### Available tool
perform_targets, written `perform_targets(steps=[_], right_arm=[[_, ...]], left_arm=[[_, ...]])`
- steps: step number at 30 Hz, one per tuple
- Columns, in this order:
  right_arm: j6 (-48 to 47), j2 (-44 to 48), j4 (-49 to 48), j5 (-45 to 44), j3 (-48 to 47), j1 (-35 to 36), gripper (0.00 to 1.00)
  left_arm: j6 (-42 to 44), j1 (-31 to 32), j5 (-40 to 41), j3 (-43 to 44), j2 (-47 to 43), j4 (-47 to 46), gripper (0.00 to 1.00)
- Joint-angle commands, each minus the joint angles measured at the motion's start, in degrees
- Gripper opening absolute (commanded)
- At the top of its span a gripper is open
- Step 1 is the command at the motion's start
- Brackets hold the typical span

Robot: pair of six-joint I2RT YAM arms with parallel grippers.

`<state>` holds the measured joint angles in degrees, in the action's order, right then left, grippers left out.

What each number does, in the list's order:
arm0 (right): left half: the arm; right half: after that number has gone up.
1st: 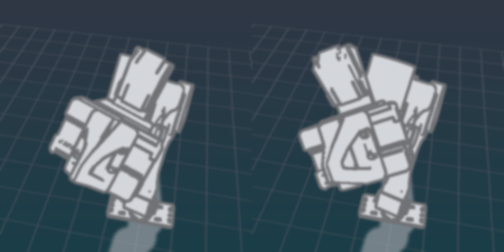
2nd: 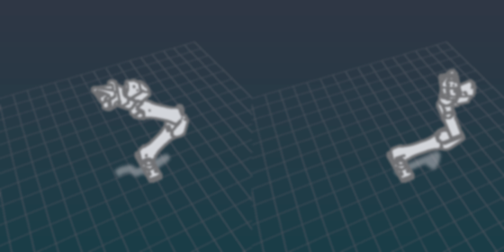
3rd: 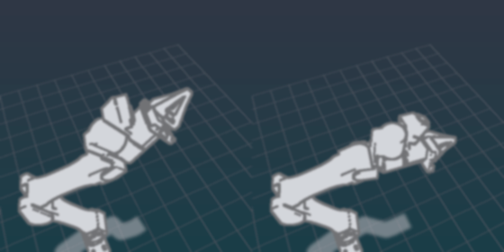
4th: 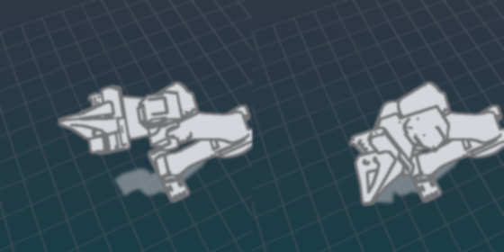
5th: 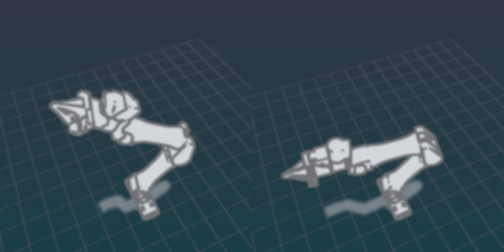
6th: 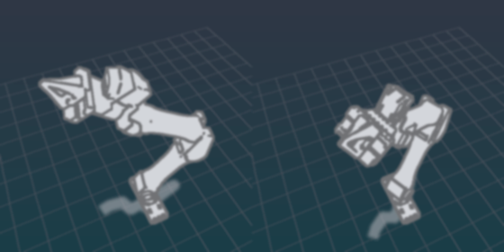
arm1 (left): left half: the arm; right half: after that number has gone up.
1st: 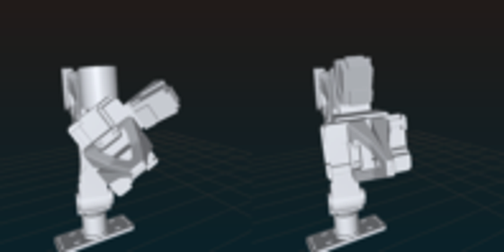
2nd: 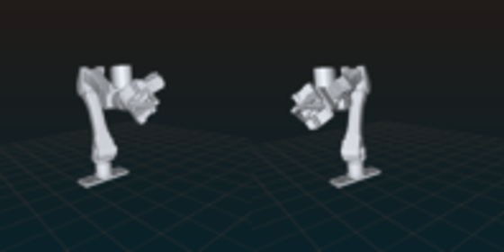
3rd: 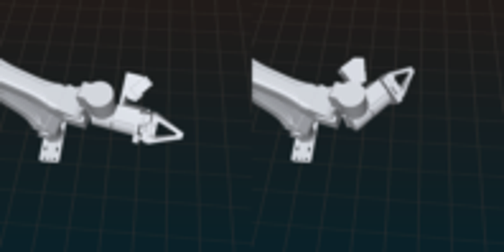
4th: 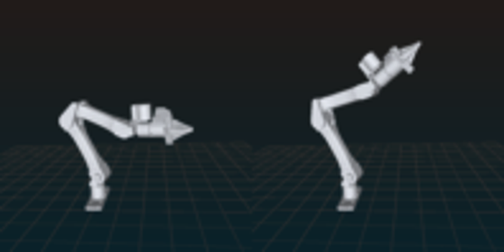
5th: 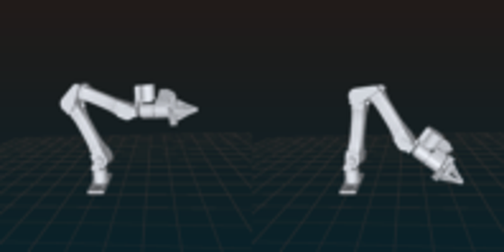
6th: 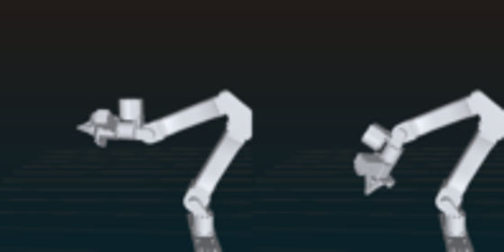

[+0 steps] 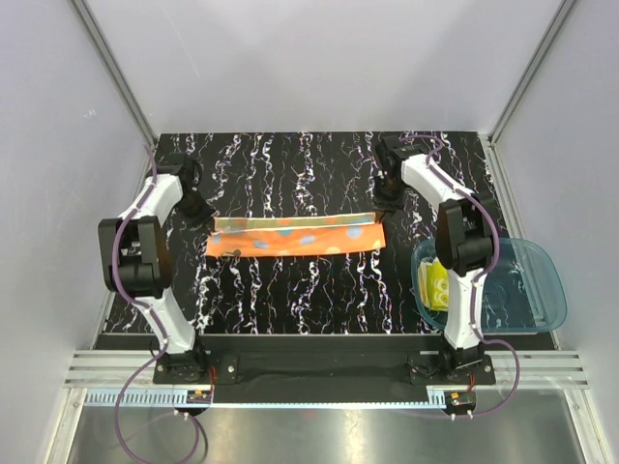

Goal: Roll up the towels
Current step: Fold the towel

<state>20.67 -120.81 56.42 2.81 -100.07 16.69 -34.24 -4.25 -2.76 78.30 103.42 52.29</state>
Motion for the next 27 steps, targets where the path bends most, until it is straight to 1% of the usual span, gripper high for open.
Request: perform_targets(steps=[1, 2, 3, 5, 6, 7, 8, 9, 10, 11, 13, 14, 15, 16, 17, 18, 20, 21, 22, 23, 24, 25, 26, 27], right_arm=[[-1.07, -2.14, 1.49, 1.15, -5.03, -0.95, 0.01], [-1.15, -3.36, 1.76, 1.23, -5.65, -1.04, 0.11], [-1.24, -3.98, 2.19, 1.23, -6.44, -1.04, 0.18], [-1.24, -5.04, 2.81, 0.80, -8.46, -1.22, 0.28], [-1.07, -5.65, 3.16, 0.53, -9.08, -1.31, 0.41], [-0.98, -5.92, 3.25, 0.44, -10.13, -1.39, 0.45], [-0.89, -6.27, 3.43, 0.27, -10.75, -1.66, 0.50], [-0.80, -6.54, 4.13, 0.18, -11.45, -2.01, 0.58], [-0.72, -6.80, 4.57, -0.08, -12.42, -2.18, 0.62], [-0.71, -7.41, 5.27, -0.52, -14.69, -2.36, 0.65], [-0.89, -7.68, 7.38, -1.14, -18.38, -2.98, 0.66], [-0.80, -7.68, 8.17, -1.83, -19.62, -3.15, 0.66], [-0.98, -7.42, 9.57, -2.28, -20.59, -3.07, 0.66], [-1.07, -6.90, 9.84, -2.46, -21.47, -3.15, 0.67], [-1.07, -5.24, 9.85, -2.46, -21.22, -3.15, 0.67], [-1.07, -4.18, 9.06, -2.46, -20.52, -3.07, 0.67], [-0.80, -1.54, 7.83, -1.41, -16.75, -3.07, 0.66], [-0.19, 1.17, 5.48, -0.27, -14.82, -2.98, 0.66], [-0.10, 2.67, 3.97, 1.31, -10.80, -2.98, 0.63], [-0.19, 5.47, 2.13, 5.67, -8.67, -2.89, 0.59], [-0.62, 6.63, -1.63, 8.15, -6.56, -2.71, 0.56], [-0.89, 7.51, -3.49, 10.70, -3.15, -2.54, 0.54], [-0.98, 8.57, -5.17, 15.25, -1.98, -2.10, 0.51], [-1.50, 8.49, -6.84, 17.56, -1.45, -1.92, 0.41]], left_arm=[[-0.13, -0.41, 1.88, 4.57, 3.01, -1.14, 0.00], [-0.13, -0.41, 1.97, 5.19, 3.89, -0.79, 0.00], [-0.04, -0.41, 1.97, 5.72, 5.46, -0.70, 0.00], [0.22, -0.41, 1.89, 7.30, 6.88, -0.18, 0.00], [0.31, -0.41, 1.45, 7.74, 7.93, -0.17, 0.01], [0.57, -0.41, 1.36, 8.79, 8.46, 0.52, 0.07], [0.58, -0.41, 1.53, 9.67, 8.82, 1.05, 0.10], [0.75, -0.49, 1.88, 10.37, 9.34, 1.49, 0.13], [0.75, -0.58, 2.06, 10.99, 9.35, 1.93, 0.22], [0.58, -0.76, 2.41, 12.30, 9.35, 2.72, 0.31], [0.84, -1.02, 2.68, 13.45, 8.47, 2.99, 0.47], [1.01, -1.02, 5.81, 15.02, 8.29, 4.21, 0.62], [1.19, -1.02, 6.97, 15.91, 7.86, 4.83, 0.65], [1.54, -1.11, 8.38, 16.70, 7.59, 5.53, 0.66], [1.72, -1.02, 11.70, 17.75, 7.33, 7.02, 0.67], [1.72, -1.02, 13.12, 17.85, 6.02, 7.56, 0.67], [1.54, -0.32, 16.11, 16.98, 3.73, 7.65, 0.66], [1.63, 0.99, 18.73, 15.40, 1.03, 7.39, 0.66], [1.63, 1.78, 19.37, 14.26, -0.39, 6.95, 0.66], [1.89, 2.57, 19.38, 13.20, -1.71, 5.55, 0.66], [2.16, 3.97, 18.77, 12.15, -3.64, 4.76, 0.65], [2.51, 3.99, 17.54, 9.79, -4.44, 3.62, 0.65], [3.47, 5.55, 15.79, 8.72, -4.89, 0.65, 0.65], [3.83, 6.61, 11.94, 7.67, -4.98, -0.69, 0.65]])
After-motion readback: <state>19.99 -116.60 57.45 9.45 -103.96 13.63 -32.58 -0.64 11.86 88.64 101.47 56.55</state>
